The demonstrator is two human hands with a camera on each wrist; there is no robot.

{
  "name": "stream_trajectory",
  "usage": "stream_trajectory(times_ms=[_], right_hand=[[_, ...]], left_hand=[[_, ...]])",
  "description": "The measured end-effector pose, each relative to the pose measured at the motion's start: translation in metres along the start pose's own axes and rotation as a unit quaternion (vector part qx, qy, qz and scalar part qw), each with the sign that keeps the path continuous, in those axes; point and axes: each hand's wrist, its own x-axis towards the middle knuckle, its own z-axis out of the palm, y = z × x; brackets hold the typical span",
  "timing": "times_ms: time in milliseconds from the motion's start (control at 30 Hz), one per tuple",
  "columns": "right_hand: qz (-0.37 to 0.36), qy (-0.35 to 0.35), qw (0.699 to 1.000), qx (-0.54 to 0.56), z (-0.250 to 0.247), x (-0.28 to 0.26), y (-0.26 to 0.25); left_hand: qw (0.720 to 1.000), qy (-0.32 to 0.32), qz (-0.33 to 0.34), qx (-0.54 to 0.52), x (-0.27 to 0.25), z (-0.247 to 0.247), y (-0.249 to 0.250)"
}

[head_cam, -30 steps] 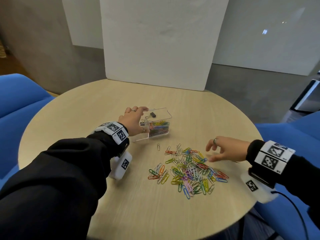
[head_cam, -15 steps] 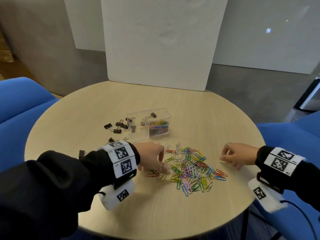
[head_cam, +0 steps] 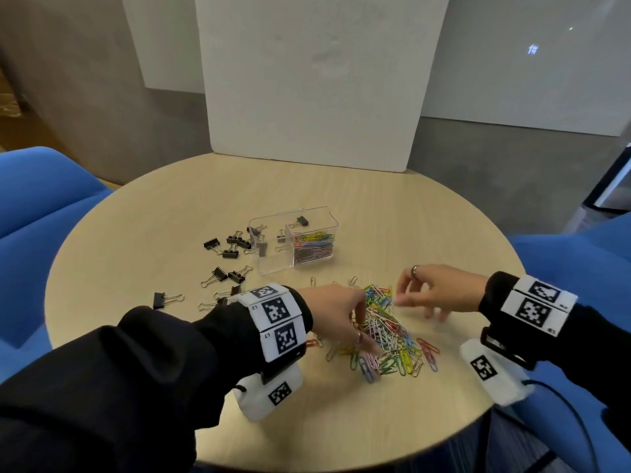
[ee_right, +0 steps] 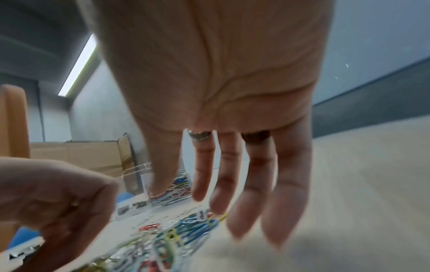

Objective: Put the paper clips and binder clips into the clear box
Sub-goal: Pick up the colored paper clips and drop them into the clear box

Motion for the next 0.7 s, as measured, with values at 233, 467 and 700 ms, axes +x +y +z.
stream_trajectory(times_ms=[233, 467, 700], right_hand=[[0.030, -0.129, 0.989, -0.068, 0.016, -0.011, 0.006], [-0.041, -0.061, 0.997, 0.021, 0.016, 0.023, -0.008], [0.021, 0.043, 0.996, -0.074, 0.007, 0.032, -0.002]], left_hand=[[0.994, -0.012, 0.026, 0.109, 0.010, 0.020, 0.027], [0.994, 0.036, 0.008, 0.102, 0.022, 0.003, 0.008], [0.990, 0.144, -0.005, 0.012, 0.020, -0.033, -0.028]])
